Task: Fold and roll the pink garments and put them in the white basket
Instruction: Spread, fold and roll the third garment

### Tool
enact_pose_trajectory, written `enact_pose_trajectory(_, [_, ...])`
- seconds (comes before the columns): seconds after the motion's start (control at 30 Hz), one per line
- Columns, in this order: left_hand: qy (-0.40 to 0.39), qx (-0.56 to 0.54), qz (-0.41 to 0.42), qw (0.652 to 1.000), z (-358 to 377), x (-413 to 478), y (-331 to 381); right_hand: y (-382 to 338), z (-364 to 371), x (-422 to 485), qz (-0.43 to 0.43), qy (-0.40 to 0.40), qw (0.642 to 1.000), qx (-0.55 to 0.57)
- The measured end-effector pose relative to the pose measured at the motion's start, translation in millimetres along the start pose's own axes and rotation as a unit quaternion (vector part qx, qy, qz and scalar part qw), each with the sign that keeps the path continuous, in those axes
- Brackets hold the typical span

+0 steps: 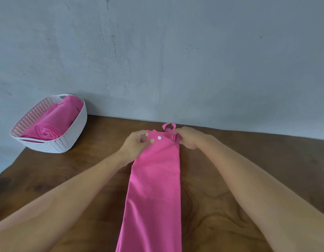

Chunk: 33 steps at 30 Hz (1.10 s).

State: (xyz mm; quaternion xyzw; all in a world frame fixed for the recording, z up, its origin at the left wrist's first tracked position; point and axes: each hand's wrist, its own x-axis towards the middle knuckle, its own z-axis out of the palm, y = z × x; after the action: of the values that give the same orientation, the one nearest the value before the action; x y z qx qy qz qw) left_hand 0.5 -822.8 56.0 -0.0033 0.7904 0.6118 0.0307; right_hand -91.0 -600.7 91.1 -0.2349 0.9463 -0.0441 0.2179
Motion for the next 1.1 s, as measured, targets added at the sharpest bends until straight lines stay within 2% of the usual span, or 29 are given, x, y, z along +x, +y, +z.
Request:
enact_pose_trajectory(0.13, [0.012, 0.086, 0.001, 0.996, -12.3, 20.0, -9.8, -6.5, -16.3, -29.2, -0.011, 0.013, 0.999, -0.042])
enact_pose_trajectory(0.3, [-0.085, -0.002, -0.042, 0.995, -16.8, 23.3, -2.4, -18.1, -29.7, -66.2, -0.028, 0.038, 0.996, -0.072])
enact_pose_trajectory(0.47, [-0.056, -0.017, 0.043, 0.997, -22.9, 7.2, 18.7, -32.5, -34.5, -104.0, 0.003, 0.052, 0.996, -0.071])
enact_pose_trajectory(0.67, [-0.053, 0.019, 0.162, 0.985, -39.1, -22.0, 34.6, -53.0, -28.4, -140.6, 0.028, 0.162, 0.985, -0.057])
enact_pose_trajectory(0.77, [-0.041, 0.035, 0.207, 0.977, -45.7, -36.5, 36.9, -63.4, -28.4, -160.2, 0.03, 0.191, 0.98, -0.047])
enact_pose_trajectory(0.93, [-0.07, 0.049, 0.233, 0.969, -54.1, -60.9, 36.0, -84.2, -23.9, -189.2, 0.057, 0.166, 0.982, -0.069])
enact_pose_trajectory(1.1, [-0.11, 0.052, 0.22, 0.968, -56.0, -85.3, 24.0, -106.3, 5.5, -211.0, 0.084, 0.15, 0.978, -0.114])
